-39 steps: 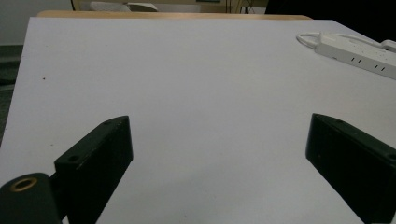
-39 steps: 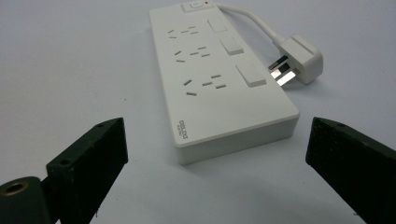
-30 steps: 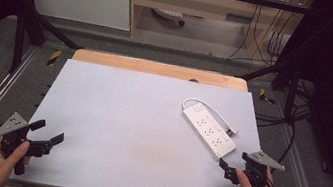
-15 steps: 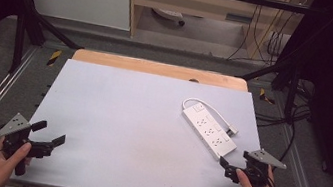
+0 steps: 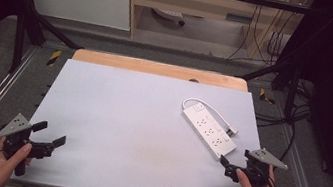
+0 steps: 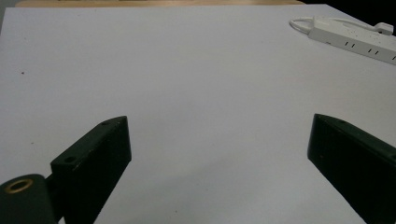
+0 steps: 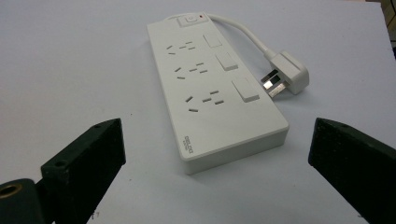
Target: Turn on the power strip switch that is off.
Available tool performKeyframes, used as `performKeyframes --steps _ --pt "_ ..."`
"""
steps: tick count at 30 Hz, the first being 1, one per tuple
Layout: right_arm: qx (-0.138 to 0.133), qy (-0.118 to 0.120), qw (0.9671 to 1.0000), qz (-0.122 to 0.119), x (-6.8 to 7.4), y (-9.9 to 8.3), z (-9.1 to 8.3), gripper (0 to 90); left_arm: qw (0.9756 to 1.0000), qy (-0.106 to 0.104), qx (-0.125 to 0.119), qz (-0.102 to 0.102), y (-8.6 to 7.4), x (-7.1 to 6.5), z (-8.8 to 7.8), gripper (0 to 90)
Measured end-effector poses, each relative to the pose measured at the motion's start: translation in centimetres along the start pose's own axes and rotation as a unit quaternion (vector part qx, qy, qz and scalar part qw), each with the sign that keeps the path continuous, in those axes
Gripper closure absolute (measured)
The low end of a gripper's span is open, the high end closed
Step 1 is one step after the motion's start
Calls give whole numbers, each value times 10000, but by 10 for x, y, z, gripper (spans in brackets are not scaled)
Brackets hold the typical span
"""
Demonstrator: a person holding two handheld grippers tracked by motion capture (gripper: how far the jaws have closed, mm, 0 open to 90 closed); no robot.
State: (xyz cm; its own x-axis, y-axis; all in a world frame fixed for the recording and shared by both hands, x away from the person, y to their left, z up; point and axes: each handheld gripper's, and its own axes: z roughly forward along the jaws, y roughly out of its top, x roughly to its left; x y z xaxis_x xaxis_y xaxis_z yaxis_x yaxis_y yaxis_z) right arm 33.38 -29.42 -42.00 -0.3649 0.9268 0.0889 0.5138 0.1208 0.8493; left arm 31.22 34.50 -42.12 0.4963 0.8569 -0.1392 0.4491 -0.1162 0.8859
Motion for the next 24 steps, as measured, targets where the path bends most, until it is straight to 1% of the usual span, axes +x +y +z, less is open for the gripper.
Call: performKeyframes --steps 2,6,7,11,14,17,20,24 --pt "-20 10 10000 28 2 0 0 39 10000 -9 36 43 0 0 0 63" --pt "-52 60 9999 75 4 1 0 36 10000 -12 49 51 0 -1 0 63" --pt "-66 84 9999 55 6 2 1 36 10000 -16 54 58 0 -1 0 63" --pt "-66 82 9999 76 8 3 2 36 9999 -13 92 73 -1 -1 0 63" --pt "-109 152 9997 167 9 6 3 36 9999 -16 102 100 -1 -1 1 63" --pt "-92 139 9997 187 10 7 4 36 9999 -19 110 102 -2 -2 1 63" --pt "-86 104 9996 253 10 12 9 37 9998 -36 139 116 -2 -2 2 63" --pt "-70 118 9997 214 12 17 13 34 9998 -33 144 138 -2 -3 2 64"
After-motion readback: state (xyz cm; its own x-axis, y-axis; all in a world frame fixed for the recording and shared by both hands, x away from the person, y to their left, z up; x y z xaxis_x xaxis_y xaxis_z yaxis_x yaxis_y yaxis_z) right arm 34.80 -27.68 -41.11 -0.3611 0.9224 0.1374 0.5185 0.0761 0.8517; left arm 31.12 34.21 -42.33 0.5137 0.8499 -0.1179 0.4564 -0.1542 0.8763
